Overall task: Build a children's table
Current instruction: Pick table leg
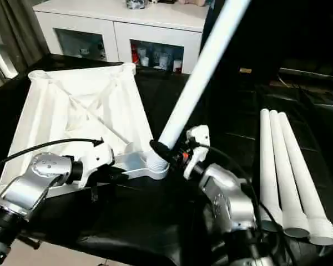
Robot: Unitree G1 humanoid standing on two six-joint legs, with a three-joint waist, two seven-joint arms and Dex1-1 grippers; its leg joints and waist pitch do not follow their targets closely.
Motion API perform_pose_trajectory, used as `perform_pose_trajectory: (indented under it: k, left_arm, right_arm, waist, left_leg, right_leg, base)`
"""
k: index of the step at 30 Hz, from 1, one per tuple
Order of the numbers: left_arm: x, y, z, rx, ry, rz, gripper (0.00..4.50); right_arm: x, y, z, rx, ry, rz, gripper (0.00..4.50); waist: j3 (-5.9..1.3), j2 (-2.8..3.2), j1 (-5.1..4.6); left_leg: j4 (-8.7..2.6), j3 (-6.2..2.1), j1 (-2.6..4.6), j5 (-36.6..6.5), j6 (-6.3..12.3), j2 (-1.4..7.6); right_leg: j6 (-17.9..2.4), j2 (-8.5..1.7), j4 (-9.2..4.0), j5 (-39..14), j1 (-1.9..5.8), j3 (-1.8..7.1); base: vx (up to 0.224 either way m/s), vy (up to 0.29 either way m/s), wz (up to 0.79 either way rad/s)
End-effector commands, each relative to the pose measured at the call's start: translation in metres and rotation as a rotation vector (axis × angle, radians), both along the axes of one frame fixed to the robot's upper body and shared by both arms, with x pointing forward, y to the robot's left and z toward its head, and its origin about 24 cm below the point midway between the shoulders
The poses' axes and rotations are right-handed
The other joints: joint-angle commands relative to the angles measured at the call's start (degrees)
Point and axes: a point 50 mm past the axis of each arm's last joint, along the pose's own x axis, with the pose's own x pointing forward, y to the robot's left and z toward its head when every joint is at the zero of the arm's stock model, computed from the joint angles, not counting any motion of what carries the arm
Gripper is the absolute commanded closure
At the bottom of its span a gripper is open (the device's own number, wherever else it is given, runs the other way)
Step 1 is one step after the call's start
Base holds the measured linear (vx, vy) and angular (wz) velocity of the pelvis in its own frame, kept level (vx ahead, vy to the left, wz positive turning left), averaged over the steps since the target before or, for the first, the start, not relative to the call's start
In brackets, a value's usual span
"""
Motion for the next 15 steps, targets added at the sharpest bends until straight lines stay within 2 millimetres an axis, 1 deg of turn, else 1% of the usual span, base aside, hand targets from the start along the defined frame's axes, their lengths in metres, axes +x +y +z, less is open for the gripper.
perform_pose_trajectory:
  k: [1, 2, 5, 7, 9, 10, 11, 13, 15]
  left_arm:
    - [0.009, 0.001, 0.009, -0.011, -0.057, 0.027, 4.50]
    - [0.009, 0.002, 0.009, -0.002, -0.061, 0.027, 4.50]
    - [0.010, 0.003, 0.010, 0.001, -0.063, 0.028, 4.50]
    - [0.010, 0.005, 0.010, 0.005, -0.065, 0.032, 4.50]
    - [0.010, 0.006, 0.010, 0.007, -0.065, 0.034, 4.50]
    - [0.009, 0.007, 0.009, 0.009, -0.064, 0.035, 4.50]
    - [0.008, 0.009, 0.007, 0.014, -0.062, 0.037, 4.50]
    - [0.007, 0.009, 0.007, 0.014, -0.060, 0.037, 4.50]
    - [0.005, 0.009, 0.007, 0.013, -0.058, 0.035, 4.50]
  right_arm:
    - [-0.005, 0.003, -0.007, -0.053, 0.000, 0.022, 2.62]
    - [-0.007, 0.006, -0.008, -0.103, -0.024, 0.047, 2.62]
    - [-0.007, 0.008, -0.008, -0.134, -0.042, 0.063, 2.62]
    - [-0.007, 0.012, -0.006, -0.153, -0.062, 0.088, 2.62]
    - [-0.007, 0.014, -0.005, -0.160, -0.072, 0.101, 2.62]
    - [-0.007, 0.015, -0.005, -0.168, -0.079, 0.112, 2.62]
    - [-0.007, 0.018, -0.004, -0.178, -0.083, 0.134, 2.62]
    - [-0.006, 0.019, -0.003, -0.186, -0.083, 0.147, 2.62]
    - [-0.006, 0.022, -0.003, -0.208, -0.075, 0.180, 2.62]
  waist:
    - [-3.40, 0.39, 0.25]
    - [-3.33, 0.39, 0.29]
    - [-3.18, 0.34, 0.24]
    - [-3.18, 0.05, 0.31]
    - [-3.17, 0.05, 0.31]
    - [-3.13, -0.05, 0.29]
    - [-3.07, -0.34, 0.31]
    - [-3.10, -0.20, 0.28]
    - [-3.04, -0.92, 0.17]
  left_leg:
    - [-4.43, -1.38, 0.41, -9.6, 0.87, 3.66]
    - [-4.49, -1.39, 0.43, -9.9, 0.83, 3.66]
    - [-4.63, -1.42, 0.49, -11.4, 0.49, 3.71]
    - [-4.66, -1.43, 0.45, -11.4, 0.64, 3.77]
    - [-4.66, -1.42, 0.43, -11.2, 0.82, 3.76]
    - [-4.69, -1.42, 0.40, -11.2, 0.91, 3.77]
    - [-4.74, -1.42, 0.38, -11.2, 1.09, 3.82]
    - [-4.74, -1.46, 0.31, -10.8, 1.18, 3.83]
    - [-4.76, -1.35, 0.30, -10.7, 1.44, 3.84]
  right_leg:
    - [-14.8, -4.64, -4.36, -5.1, 2.41, 2.35]
    - [-14.7, -4.64, -4.48, -6.0, 2.34, 2.31]
    - [-14.2, -4.67, -4.65, -8.2, 2.23, 2.40]
    - [-14.0, -4.78, -4.70, -8.8, 2.29, 2.45]
    - [-13.8, -4.75, -4.69, -9.0, 2.20, 2.45]
    - [-13.8, -4.76, -4.72, -9.2, 2.21, 2.45]
    - [-13.6, -4.79, -4.76, -10.0, 2.16, 2.45]
    - [-13.5, -4.81, -4.71, -9.8, 2.17, 2.45]
    - [-13.3, -4.76, -4.79, -10.1, 2.11, 2.44]
  base:
    - [0.000, 0.000, 0.00]
    - [0.000, 0.000, 0.00]
    - [0.000, 0.000, 0.00]
    - [0.000, 0.000, 0.00]
    - [0.000, 0.000, 0.00]
    - [0.000, 0.000, 0.00]
    - [0.000, 0.000, 0.00]
    - [0.000, 0.000, 0.00]
    - [0.000, 0.000, 0.00]
